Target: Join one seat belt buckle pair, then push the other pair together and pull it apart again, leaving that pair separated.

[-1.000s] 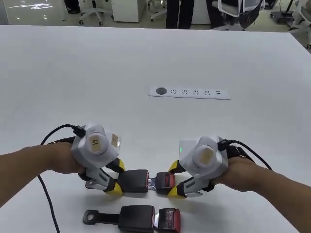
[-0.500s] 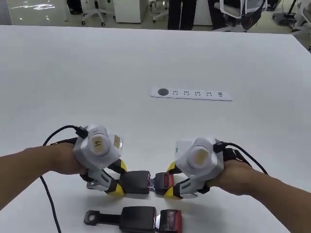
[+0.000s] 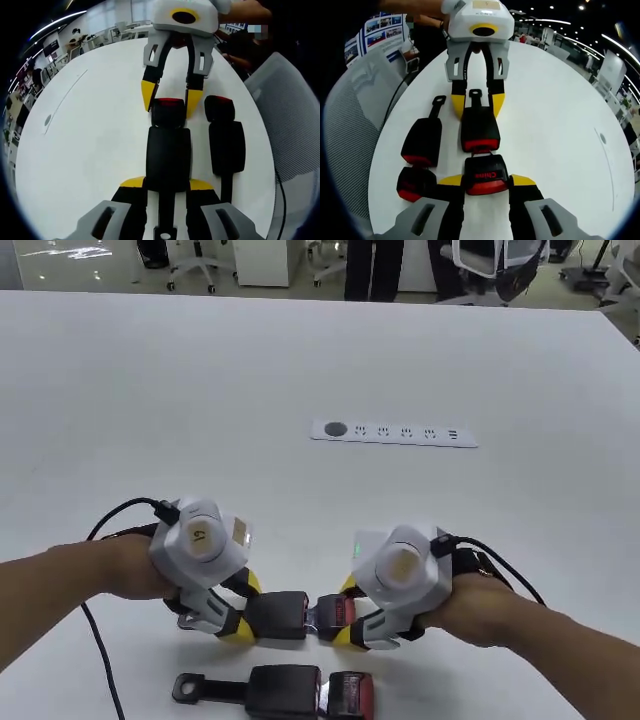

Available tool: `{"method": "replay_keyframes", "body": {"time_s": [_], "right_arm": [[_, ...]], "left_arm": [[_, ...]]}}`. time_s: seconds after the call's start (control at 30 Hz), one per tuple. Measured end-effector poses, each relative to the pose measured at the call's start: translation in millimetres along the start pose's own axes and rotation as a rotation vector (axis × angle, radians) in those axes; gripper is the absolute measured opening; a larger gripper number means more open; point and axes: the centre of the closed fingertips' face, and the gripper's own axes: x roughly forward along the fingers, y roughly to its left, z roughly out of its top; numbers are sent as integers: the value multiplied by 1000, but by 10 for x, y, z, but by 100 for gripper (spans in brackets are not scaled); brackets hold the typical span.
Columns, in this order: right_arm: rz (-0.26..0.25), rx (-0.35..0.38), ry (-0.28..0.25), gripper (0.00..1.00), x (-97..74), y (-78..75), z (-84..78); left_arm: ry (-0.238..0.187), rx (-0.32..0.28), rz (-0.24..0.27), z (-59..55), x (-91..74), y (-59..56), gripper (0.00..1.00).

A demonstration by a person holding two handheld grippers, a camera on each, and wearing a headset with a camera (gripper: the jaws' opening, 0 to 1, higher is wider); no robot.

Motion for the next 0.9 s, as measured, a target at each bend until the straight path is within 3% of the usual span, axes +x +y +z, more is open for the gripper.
{"method": "replay_keyframes", "body": {"time_s": [0.9], "right_arm": [[-26,2,21,30,26,22,33]], "left_arm": [[43,19,-7,35,-5,-27,29]]}}
